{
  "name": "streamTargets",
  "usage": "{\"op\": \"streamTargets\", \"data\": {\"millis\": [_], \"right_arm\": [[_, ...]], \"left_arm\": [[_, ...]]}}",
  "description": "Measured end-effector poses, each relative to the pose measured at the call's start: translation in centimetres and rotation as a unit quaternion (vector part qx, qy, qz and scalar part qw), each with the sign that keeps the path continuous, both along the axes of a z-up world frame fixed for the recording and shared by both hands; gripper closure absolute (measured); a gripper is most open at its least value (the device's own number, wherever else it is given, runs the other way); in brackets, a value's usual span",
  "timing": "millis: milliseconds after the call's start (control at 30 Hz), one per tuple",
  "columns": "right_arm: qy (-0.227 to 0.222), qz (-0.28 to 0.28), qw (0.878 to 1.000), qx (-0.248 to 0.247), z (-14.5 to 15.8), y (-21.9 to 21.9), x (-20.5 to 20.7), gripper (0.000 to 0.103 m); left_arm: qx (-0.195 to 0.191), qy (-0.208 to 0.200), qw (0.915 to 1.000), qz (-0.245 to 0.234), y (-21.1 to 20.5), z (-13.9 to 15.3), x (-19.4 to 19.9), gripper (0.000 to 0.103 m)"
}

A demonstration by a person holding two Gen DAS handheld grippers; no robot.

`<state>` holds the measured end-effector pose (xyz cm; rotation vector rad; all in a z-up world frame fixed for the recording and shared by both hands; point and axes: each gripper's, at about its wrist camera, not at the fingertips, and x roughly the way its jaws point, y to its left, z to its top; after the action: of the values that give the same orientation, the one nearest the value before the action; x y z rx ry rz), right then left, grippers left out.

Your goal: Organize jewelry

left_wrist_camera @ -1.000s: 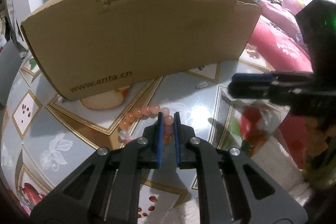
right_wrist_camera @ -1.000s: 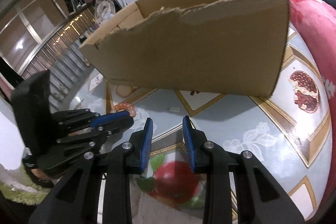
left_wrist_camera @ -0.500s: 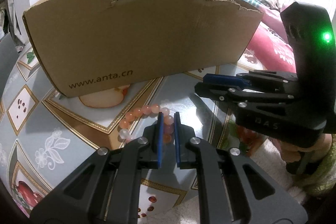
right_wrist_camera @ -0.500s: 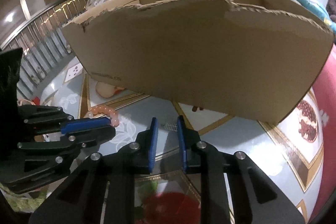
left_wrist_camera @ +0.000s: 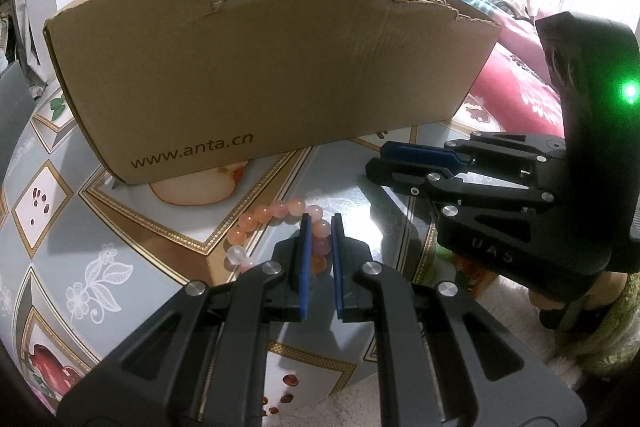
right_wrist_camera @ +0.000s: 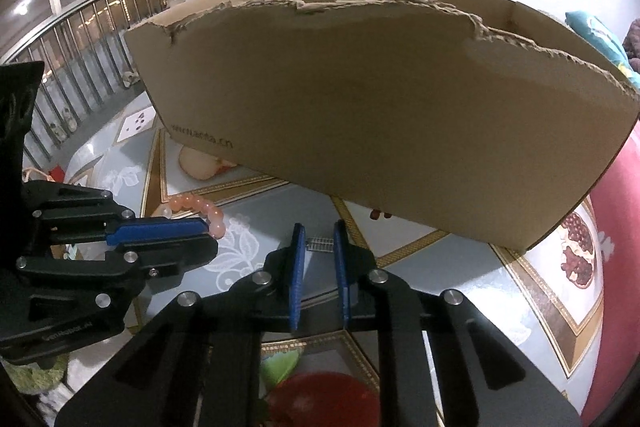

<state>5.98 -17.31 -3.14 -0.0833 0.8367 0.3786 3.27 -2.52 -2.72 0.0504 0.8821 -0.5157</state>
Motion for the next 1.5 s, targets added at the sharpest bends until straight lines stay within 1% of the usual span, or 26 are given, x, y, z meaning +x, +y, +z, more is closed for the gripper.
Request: {"op": "streamTargets", "data": {"millis": [267,300,333,667,767,800,833,900,1000,1167,1200,1267,1367,1500], "right_arm": [[0.012,-0.005,1.000,0.025,0.0,-1.2,0.1,0.088],[0.013,-0.006,1.000,0.027,0.1,-1.4,0.1,0.096],[0.017,-0.006,0.999,0.029,0.1,-1.5,0.2,0.098],[0.016,-0.006,0.999,0.050,0.9,-2.6,-0.7,0.098],[0.020,-0.003,0.999,0.045,1.0,-2.7,-0.9,0.097],[0.021,-0.003,0.999,0.043,0.9,-2.6,-0.9,0.094],[0.024,-0.004,0.999,0.040,0.8,-2.6,-0.8,0.087],[0.021,-0.003,0.999,0.035,0.8,-2.4,-0.7,0.082],[0.006,0.008,1.000,0.007,0.9,-1.7,-0.5,0.082],[0.007,0.011,1.000,-0.006,0.6,-1.0,0.6,0.082],[0.007,0.011,1.000,-0.009,0.4,-0.9,0.7,0.083],[0.001,0.014,1.000,-0.015,0.3,-0.6,0.7,0.089],[0.007,0.016,1.000,-0.010,0.4,-0.5,0.9,0.097],[0.017,0.013,1.000,0.009,0.4,-1.1,1.0,0.098]], "left_arm": [[0.001,0.000,1.0000,0.000,0.0,0.0,0.0,0.094],[0.001,-0.001,1.0000,0.000,0.0,0.0,0.0,0.094],[0.001,-0.001,1.0000,0.000,0.0,0.0,0.0,0.094],[0.003,-0.001,1.0000,0.000,0.1,0.0,0.1,0.094],[0.003,-0.001,1.0000,0.000,0.1,0.0,0.1,0.094],[0.003,-0.001,1.0000,0.001,0.2,0.0,0.1,0.094],[0.003,-0.001,1.0000,0.001,0.1,0.0,0.1,0.094],[0.004,-0.001,1.0000,0.000,0.1,0.0,0.1,0.094],[0.005,-0.001,1.0000,0.000,0.1,0.0,0.1,0.094],[0.004,-0.001,1.0000,0.000,0.0,0.0,0.2,0.094],[0.003,-0.001,1.0000,0.000,-0.1,-0.1,0.2,0.094],[0.003,-0.001,1.0000,0.000,-0.1,-0.1,0.2,0.094],[0.003,-0.001,1.0000,0.000,-0.1,-0.1,0.2,0.094],[0.003,-0.002,1.0000,0.000,-0.1,-0.1,0.2,0.094]]}}
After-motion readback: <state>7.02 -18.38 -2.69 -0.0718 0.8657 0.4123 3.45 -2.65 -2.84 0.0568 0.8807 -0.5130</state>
